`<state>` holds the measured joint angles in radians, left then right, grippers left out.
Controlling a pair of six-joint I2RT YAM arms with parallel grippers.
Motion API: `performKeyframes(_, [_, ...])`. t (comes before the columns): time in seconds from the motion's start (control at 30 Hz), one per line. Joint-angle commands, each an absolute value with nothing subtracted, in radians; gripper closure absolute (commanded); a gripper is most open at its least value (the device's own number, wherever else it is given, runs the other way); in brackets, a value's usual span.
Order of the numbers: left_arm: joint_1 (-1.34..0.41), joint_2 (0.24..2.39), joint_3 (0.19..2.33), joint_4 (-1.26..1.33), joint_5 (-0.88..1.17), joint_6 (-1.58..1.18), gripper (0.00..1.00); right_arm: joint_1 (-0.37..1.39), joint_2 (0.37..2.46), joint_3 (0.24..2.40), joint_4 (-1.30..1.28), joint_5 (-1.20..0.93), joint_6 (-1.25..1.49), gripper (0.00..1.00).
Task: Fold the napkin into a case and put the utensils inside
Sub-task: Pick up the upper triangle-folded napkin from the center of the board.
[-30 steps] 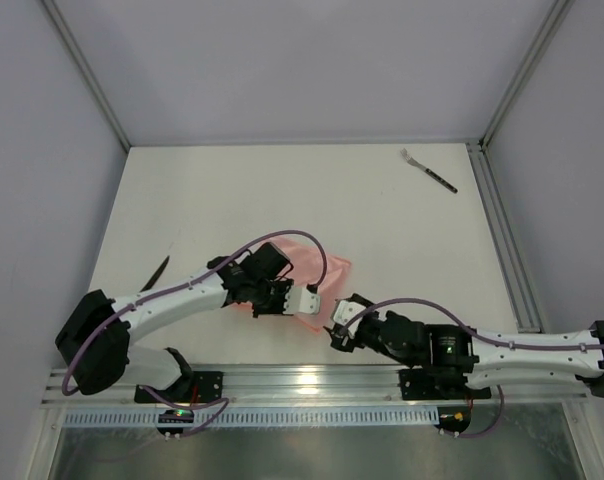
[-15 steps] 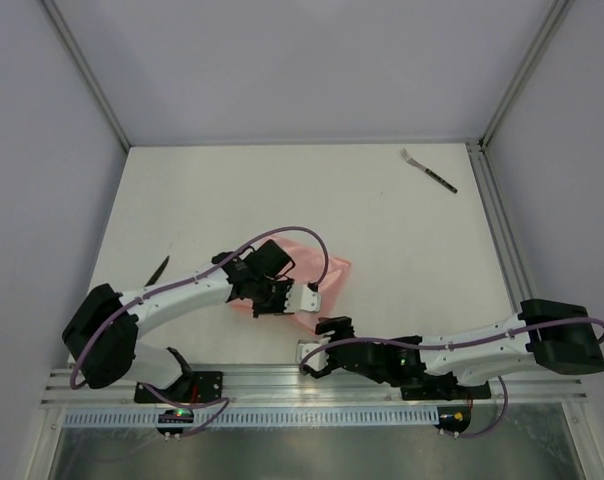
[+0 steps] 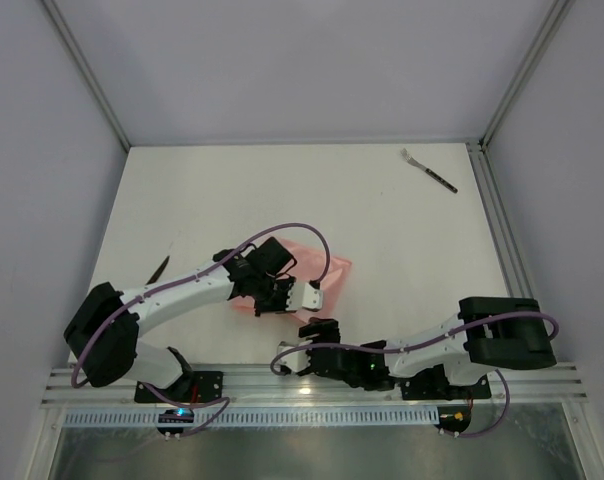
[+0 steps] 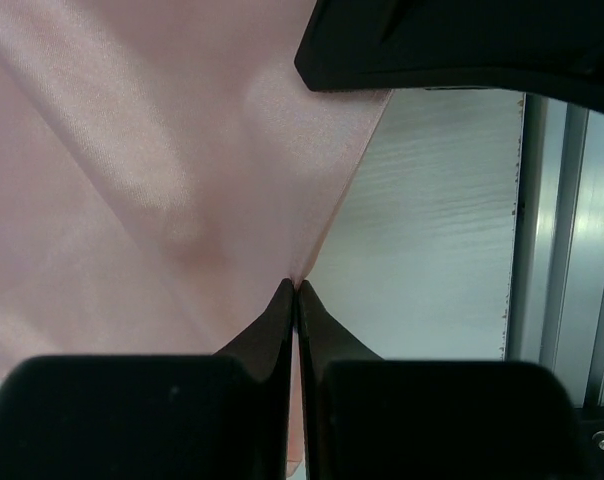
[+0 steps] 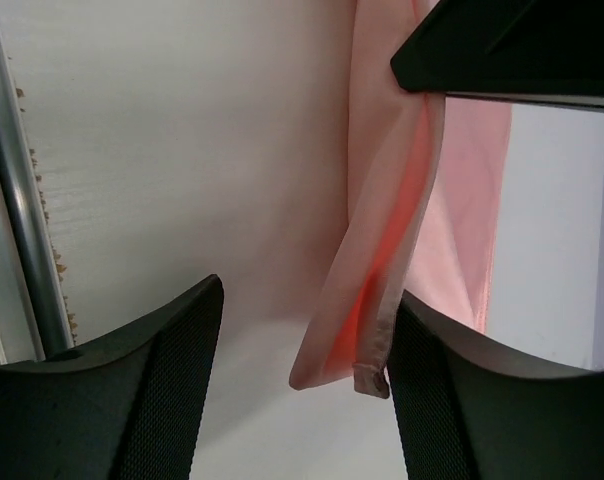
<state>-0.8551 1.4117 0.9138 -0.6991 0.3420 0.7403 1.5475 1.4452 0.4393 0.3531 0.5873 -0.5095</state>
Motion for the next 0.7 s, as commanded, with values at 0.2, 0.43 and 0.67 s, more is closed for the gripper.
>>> performKeyframes(0.2, [-0.851,1.41,0.927,-0.719,0.405,0.729,1.0,1.554,1.571,0.506,0.371,0.796,-0.477,0.72])
performKeyframes(0.43, [-0.851,1.399,0.885,-0.701,0.411,0.713,1.0,1.537,1.554,0.515,0.339,0.72,-0.416,0.96])
performKeyframes(0.67, [-0.85,1.361,0.83,-0.667,0.465,0.678,0.68,1.488,1.467,0.494,0.318,0.612,-0.356,0.96])
